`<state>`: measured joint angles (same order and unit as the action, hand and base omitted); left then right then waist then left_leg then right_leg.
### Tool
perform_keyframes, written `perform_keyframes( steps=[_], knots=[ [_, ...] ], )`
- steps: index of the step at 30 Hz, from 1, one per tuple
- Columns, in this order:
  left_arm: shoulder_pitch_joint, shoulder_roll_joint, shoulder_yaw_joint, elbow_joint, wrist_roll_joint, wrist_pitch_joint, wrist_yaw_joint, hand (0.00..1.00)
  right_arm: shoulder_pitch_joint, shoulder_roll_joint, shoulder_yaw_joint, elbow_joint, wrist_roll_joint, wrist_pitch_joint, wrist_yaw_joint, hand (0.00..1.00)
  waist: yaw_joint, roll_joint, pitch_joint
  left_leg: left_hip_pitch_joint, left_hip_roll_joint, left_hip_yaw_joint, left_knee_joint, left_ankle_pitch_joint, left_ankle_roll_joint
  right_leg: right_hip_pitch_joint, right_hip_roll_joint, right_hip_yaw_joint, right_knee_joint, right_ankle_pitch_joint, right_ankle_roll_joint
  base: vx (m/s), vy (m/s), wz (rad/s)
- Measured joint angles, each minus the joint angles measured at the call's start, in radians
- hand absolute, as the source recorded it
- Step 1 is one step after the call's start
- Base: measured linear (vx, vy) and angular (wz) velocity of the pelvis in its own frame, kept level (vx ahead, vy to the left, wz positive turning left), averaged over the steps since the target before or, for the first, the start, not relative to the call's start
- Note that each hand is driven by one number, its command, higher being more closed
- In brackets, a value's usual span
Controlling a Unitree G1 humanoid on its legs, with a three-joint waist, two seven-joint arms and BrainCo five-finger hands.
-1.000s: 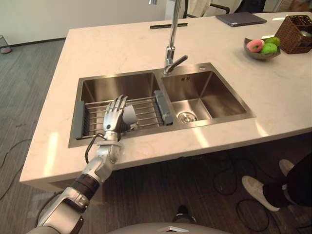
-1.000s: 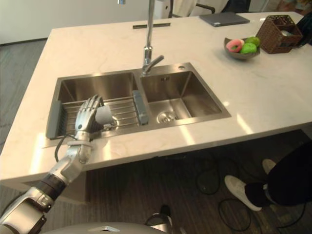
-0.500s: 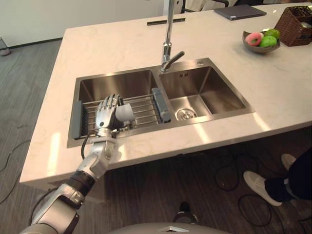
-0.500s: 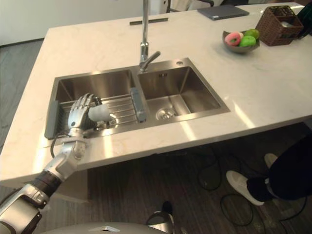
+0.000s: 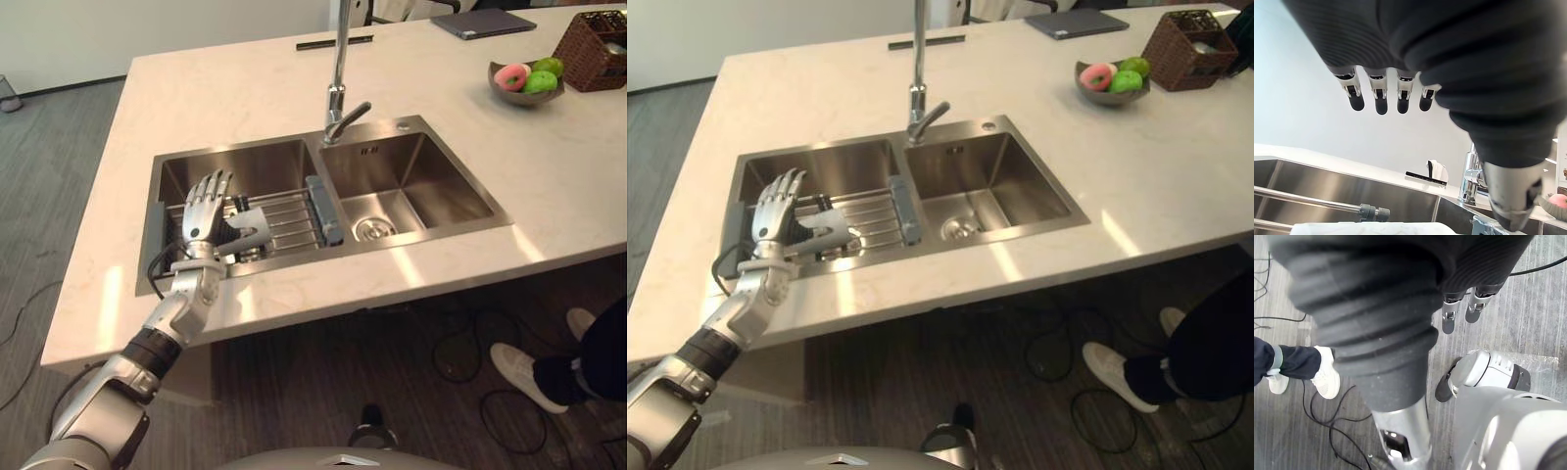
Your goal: Walk over to the sink, pick up the cup, carry it to the dishwasher, place the cup inside the dishwasher, then close the dishwasher door
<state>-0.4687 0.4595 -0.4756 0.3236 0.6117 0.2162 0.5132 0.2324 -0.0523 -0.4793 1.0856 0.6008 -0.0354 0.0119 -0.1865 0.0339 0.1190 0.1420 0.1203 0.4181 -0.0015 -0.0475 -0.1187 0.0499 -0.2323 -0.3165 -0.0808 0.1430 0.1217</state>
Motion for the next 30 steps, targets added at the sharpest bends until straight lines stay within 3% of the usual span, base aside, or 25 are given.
perform_keyframes(
  steps=[12, 18, 30],
  knots=[
    [-0.008, 0.002, -0.041, 0.0, 0.001, 0.028, -0.161, 0.0, 0.0, -0.008, 0.003, -0.005, 0.004, 0.006, -0.013, 0.0, -0.002, 0.01, 0.015, 0.0, 0.002, 0.004, 0.019, -0.018, 0.0, -0.003, 0.001, 0.017, 0.0, 0.001, -0.002, -0.02, -0.016, -0.04],
    [-0.008, 0.012, -0.081, 0.001, 0.001, 0.089, -0.282, 0.0, 0.0, -0.019, 0.003, -0.007, 0.023, 0.01, -0.015, 0.0, -0.006, 0.012, 0.022, 0.0, 0.001, 0.019, 0.019, -0.024, -0.001, -0.017, 0.003, 0.035, 0.0, 0.003, -0.002, -0.01, -0.023, -0.09],
    [-0.013, 0.012, -0.079, 0.003, 0.002, 0.139, -0.36, 0.0, 0.0, -0.022, 0.006, -0.009, 0.043, -0.006, -0.018, 0.0, -0.003, 0.014, 0.026, -0.001, 0.004, 0.019, 0.034, -0.034, 0.0, -0.013, 0.003, 0.036, 0.0, 0.002, -0.005, -0.02, -0.016, 0.0]
  ],
)
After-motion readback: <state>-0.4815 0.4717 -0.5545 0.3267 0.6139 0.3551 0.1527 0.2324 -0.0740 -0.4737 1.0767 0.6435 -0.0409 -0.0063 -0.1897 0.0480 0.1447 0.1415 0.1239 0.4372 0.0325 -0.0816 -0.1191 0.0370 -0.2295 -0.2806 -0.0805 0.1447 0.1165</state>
